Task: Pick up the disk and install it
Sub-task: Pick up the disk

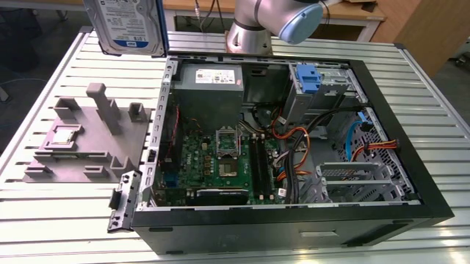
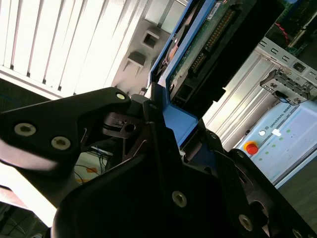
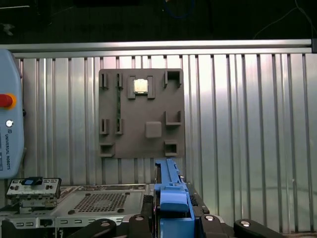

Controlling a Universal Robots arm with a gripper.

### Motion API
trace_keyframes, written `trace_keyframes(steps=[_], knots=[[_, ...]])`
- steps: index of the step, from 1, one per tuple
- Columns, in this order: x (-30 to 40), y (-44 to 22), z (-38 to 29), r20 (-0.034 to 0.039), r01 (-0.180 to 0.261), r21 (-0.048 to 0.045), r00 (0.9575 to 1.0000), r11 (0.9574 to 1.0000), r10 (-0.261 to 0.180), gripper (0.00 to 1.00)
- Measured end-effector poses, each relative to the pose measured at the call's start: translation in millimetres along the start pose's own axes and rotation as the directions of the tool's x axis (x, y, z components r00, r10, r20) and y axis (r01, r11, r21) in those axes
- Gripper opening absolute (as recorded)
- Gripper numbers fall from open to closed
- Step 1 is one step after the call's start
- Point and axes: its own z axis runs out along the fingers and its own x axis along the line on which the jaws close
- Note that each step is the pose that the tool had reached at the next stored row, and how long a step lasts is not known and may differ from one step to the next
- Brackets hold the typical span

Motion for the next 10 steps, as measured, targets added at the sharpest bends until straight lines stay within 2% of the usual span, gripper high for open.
trace_keyframes(steps=[10], knots=[[-0.4,-10.4,-0.2,-0.0001,0.0,-0.0001,1.0,1.0,0.0,0.37]])
